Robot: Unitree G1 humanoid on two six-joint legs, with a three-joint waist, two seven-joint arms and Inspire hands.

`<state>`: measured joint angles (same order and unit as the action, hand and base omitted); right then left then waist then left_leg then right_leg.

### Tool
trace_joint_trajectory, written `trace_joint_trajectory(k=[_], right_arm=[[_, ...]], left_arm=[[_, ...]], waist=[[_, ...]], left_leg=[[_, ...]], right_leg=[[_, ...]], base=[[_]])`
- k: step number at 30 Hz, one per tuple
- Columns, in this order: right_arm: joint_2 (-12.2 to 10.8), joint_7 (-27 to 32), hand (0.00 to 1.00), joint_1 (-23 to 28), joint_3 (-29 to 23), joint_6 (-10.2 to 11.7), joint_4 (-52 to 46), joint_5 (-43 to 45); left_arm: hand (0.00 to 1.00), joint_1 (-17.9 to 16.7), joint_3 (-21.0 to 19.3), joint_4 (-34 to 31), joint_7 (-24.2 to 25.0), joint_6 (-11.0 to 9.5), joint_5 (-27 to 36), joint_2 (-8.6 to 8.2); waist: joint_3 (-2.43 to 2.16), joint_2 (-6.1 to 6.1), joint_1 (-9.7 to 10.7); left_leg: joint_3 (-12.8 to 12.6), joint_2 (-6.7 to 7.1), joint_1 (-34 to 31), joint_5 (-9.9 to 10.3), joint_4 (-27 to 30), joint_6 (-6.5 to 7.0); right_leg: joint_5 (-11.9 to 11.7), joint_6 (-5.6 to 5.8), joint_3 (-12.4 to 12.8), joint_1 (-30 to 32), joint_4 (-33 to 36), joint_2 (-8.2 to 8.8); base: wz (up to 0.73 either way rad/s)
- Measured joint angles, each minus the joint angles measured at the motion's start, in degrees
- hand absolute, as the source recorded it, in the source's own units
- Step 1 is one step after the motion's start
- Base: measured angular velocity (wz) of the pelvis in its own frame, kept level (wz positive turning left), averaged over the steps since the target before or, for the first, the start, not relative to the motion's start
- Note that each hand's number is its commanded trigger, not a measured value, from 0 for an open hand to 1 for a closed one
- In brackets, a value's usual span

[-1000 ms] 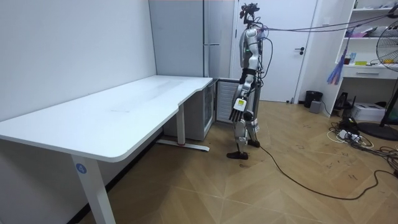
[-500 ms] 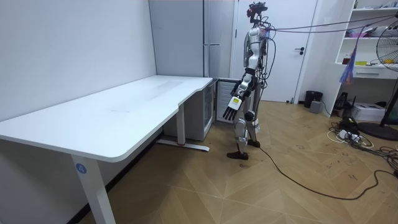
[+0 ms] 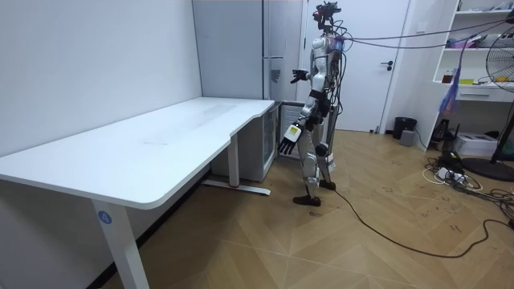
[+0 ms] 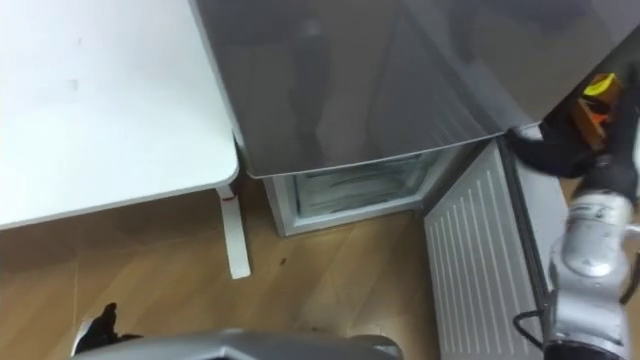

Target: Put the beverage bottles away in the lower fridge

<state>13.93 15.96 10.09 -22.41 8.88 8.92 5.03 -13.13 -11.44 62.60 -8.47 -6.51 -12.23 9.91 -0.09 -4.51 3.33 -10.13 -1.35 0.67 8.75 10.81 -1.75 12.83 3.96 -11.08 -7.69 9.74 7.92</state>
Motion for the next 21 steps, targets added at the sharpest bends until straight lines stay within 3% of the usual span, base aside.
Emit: trace_joint_trajectory(k=[3,8,13,21], right_arm=[[0.0,2.1,0.0,0.1,-0.3,0.0,-0.2,-1.0],[0.3,3.3,0.0,0.2,-0.4,-0.1,2.7,-5.3],[0.3,3.2,0.0,0.1,-1.1,-0.7,14.6,-14.6],[0.7,2.3,0.0,0.1,-5.8,-2.1,29.1,-24.3]], left_arm=[[0.0,-0.4,-0.1,0.0,0.1,0.0,-0.8,-0.02],[0.0,-2.0,-0.8,-0.7,0.1,0.3,-2.0,-0.06],[0.0,-2.9,-1.4,-0.7,0.1,3.1,-2.0,-0.2],[0.0,-3.1,-3.0,-2.0,0.2,3.9,-2.0,-0.22]], waist=[[-0.11,1.01,0.2],[-0.14,1.35,0.8],[-0.16,0.37,1.2],[-0.02,-0.83,1.6]], left_leg=[[0.0,0.0,0.0,0.0,-0.1,0.0],[0.0,0.0,0.3,0.0,-0.4,-0.02],[0.0,-0.02,0.9,0.0,-0.5,-0.02],[0.1,-0.01,0.4,0.0,-0.4,-0.02]], right_leg=[[0.0,0.0,0.2,0.2,0.0,0.0],[0.0,0.0,0.3,0.2,0.0,0.0],[0.0,0.0,0.2,-0.4,0.0,0.0],[0.0,0.0,0.5,-0.1,0.1,-0.05]], base=[[-0.06],[-0.01],[0.0],[-0.01]])
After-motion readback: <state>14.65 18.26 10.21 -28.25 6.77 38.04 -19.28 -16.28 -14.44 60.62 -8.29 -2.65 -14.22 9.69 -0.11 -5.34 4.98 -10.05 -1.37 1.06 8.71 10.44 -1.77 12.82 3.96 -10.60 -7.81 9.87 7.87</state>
